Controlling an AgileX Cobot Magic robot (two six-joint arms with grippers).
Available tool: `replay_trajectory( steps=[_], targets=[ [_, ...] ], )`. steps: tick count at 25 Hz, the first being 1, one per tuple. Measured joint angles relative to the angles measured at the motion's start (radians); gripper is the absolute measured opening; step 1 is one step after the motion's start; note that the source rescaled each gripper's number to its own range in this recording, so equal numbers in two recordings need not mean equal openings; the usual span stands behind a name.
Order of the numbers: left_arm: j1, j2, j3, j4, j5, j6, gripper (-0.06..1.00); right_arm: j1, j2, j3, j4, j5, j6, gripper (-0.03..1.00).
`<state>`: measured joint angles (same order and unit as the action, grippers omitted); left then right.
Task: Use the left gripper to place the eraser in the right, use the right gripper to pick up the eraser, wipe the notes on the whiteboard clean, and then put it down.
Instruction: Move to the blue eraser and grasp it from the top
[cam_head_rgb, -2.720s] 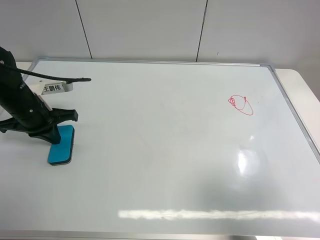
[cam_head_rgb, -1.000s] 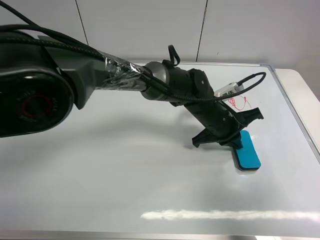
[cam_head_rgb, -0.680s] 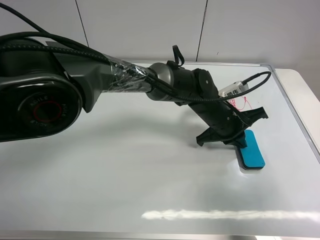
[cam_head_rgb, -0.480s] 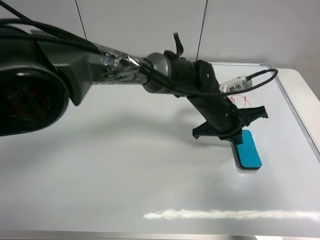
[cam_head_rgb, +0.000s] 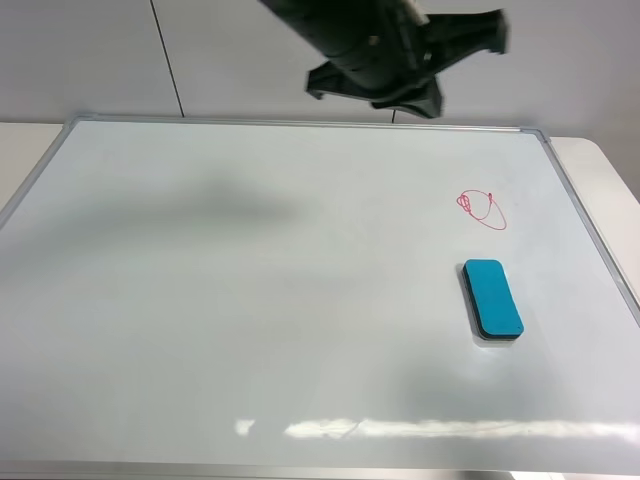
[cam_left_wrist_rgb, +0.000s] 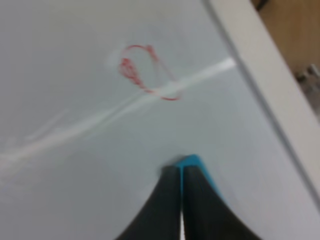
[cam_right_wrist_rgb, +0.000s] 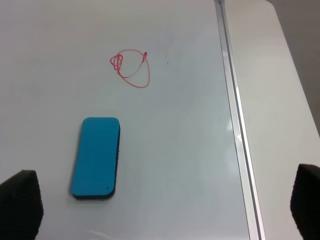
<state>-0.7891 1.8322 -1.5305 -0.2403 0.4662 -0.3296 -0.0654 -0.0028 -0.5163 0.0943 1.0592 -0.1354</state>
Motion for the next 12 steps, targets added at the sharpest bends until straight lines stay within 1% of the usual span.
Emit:
replay_trajectory(
  steps=[4, 6, 9, 12],
  targets=[
    [0.138, -0.203, 0.268, 0.100, -0.098, 0.040, 0.00, 0.000, 0.000, 0.000, 0.000, 0.000, 0.000, 1.00],
    [0.216, -0.331, 0.398, 0.174, -0.124, 0.055, 0.00, 0.000, 0.000, 0.000, 0.000, 0.000, 0.000, 1.00],
    [0.348, -0.522, 0.556, 0.246, -0.123, 0.065, 0.00, 0.000, 0.000, 0.000, 0.000, 0.000, 0.000, 1.00],
    [0.477, -0.721, 0.691, 0.276, -0.096, 0.064, 0.00, 0.000, 0.000, 0.000, 0.000, 0.000, 0.000, 1.00]
  ],
)
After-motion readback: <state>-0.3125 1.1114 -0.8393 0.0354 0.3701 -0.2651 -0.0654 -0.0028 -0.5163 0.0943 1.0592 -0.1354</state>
